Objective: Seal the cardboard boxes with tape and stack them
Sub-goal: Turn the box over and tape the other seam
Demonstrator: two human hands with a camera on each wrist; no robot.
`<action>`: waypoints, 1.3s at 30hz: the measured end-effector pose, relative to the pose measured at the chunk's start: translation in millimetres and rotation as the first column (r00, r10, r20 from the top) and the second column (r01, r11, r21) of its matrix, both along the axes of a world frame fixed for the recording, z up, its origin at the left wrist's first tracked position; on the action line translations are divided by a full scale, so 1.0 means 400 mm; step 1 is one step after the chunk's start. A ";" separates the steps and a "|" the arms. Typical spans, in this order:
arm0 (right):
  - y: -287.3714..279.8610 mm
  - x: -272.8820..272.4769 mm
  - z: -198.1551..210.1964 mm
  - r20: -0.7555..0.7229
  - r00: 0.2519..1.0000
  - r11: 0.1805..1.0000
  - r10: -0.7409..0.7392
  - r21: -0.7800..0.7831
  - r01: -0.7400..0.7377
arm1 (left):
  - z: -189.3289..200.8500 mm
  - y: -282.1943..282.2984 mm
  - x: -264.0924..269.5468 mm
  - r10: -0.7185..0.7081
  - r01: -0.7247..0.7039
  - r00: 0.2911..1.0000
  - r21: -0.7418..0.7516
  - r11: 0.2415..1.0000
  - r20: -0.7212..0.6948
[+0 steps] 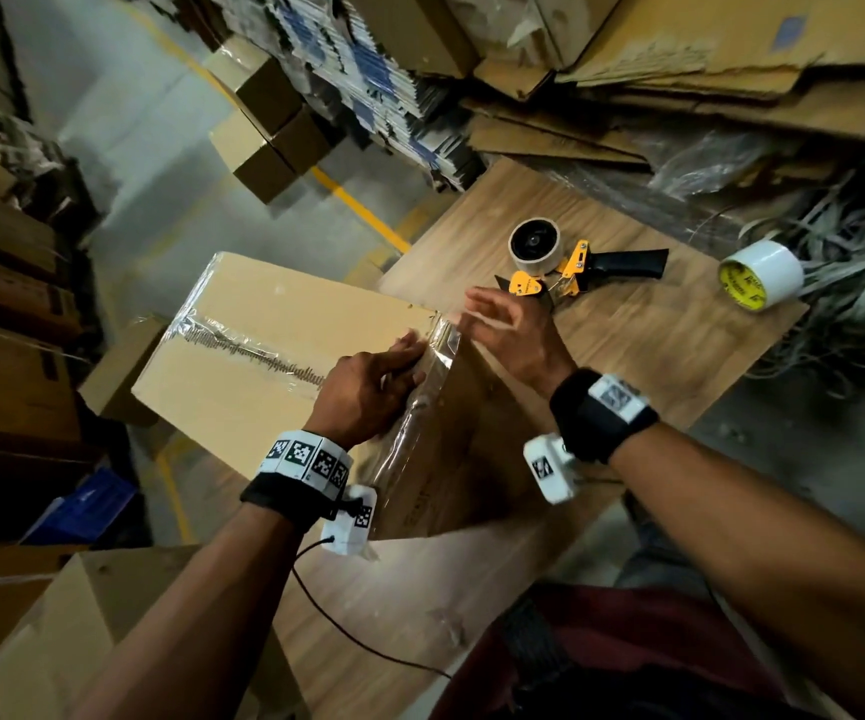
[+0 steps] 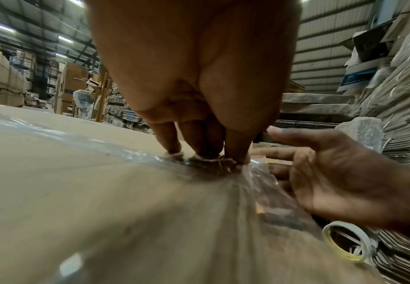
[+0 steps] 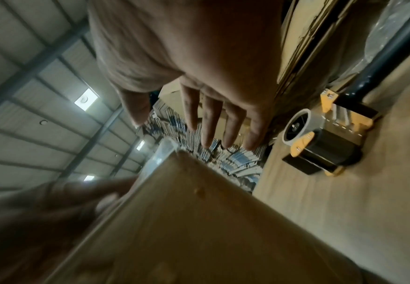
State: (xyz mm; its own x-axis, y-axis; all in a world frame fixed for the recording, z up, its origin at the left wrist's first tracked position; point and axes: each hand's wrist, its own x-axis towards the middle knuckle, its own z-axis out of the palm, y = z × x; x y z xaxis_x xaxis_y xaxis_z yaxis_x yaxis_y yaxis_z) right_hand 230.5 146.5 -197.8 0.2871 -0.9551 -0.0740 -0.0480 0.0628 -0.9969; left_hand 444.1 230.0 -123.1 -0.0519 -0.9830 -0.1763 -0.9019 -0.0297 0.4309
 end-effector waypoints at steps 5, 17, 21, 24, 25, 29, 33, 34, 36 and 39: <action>-0.105 0.006 -0.006 -0.010 0.973 0.962 0.232 0.151 -0.228 | -0.005 0.000 0.003 0.000 0.000 1.000 -0.010 1.000 0.002; -0.128 0.009 -0.039 -0.209 0.936 0.936 0.283 -0.152 -0.316 | -0.022 -0.001 0.023 0.012 -0.010 0.999 0.029 1.000 -0.040; -0.124 -0.011 -0.032 -0.510 0.767 0.838 0.390 -0.149 -0.525 | 0.002 0.000 0.022 -0.041 0.048 0.998 0.141 0.989 -0.054; -0.087 -0.027 -0.062 -0.565 0.672 0.788 0.479 -0.062 -0.613 | 0.075 0.001 0.021 -0.075 0.084 0.996 0.201 0.976 -0.056; -0.080 -0.026 -0.066 -0.518 0.703 0.796 0.487 -0.069 -0.601 | 0.103 0.007 0.024 -0.071 0.078 0.996 0.181 0.980 -0.048; -0.077 0.022 -0.033 -0.402 0.823 0.782 0.402 -0.317 -0.537 | 0.159 0.082 0.058 0.094 -0.084 0.991 0.099 0.991 -0.100; -0.099 0.045 -0.046 -0.466 0.827 0.719 0.314 -0.452 -0.528 | 0.111 0.198 0.100 0.203 -0.199 0.975 0.052 0.979 -0.092; -0.093 0.058 -0.044 -0.498 0.812 0.696 0.303 -0.467 -0.546 | 0.093 0.248 0.116 0.263 -0.258 0.957 0.056 0.964 -0.123; -0.095 0.043 -0.048 -0.491 0.823 0.691 0.287 -0.488 -0.533 | 0.038 0.305 0.138 0.273 -0.268 0.947 0.054 0.962 -0.170; -0.092 0.031 -0.050 -0.471 0.827 0.669 0.307 -0.512 -0.539 | -0.024 0.387 0.154 0.137 -0.130 0.969 0.047 0.990 -0.205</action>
